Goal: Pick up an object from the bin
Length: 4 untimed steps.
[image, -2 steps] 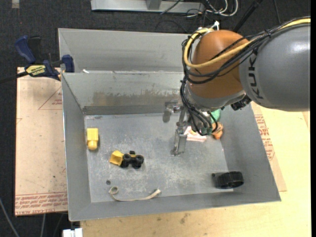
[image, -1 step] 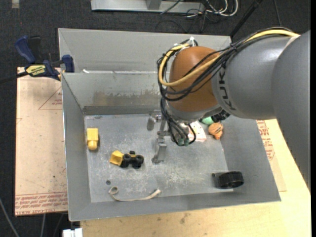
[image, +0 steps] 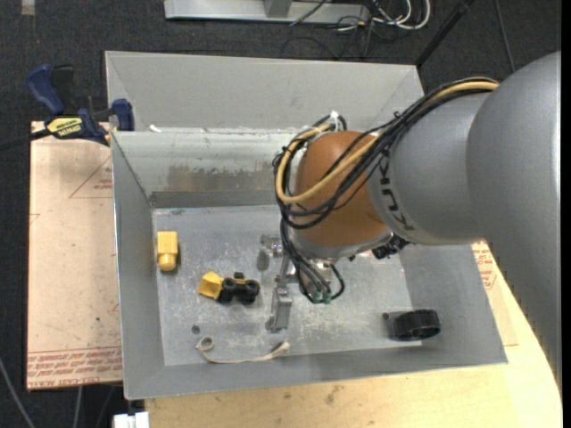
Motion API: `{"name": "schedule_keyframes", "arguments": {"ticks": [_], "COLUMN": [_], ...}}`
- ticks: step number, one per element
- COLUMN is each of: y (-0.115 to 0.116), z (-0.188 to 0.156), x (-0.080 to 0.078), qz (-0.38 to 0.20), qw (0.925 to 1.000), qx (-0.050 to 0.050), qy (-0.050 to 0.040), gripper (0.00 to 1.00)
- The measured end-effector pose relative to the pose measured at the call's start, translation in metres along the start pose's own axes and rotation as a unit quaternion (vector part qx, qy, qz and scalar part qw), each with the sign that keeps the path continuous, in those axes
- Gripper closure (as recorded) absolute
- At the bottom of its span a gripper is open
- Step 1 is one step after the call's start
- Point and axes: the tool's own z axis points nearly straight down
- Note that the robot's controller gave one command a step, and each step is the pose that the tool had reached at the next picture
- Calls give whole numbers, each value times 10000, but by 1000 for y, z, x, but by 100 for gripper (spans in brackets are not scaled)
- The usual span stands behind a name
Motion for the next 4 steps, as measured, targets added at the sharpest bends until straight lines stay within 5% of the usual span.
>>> {"name": "schedule_keyframes", "arguments": {"ticks": [2,3,4], "y": [15,28,59], "z": [33,39,41], "x": [14,1,18], "qz": [126,648,1123], "qw": [9999,9979,9937], "qx": [13,18,14], "qy": [-8,-13,-15], "gripper": [0,0,100]}}
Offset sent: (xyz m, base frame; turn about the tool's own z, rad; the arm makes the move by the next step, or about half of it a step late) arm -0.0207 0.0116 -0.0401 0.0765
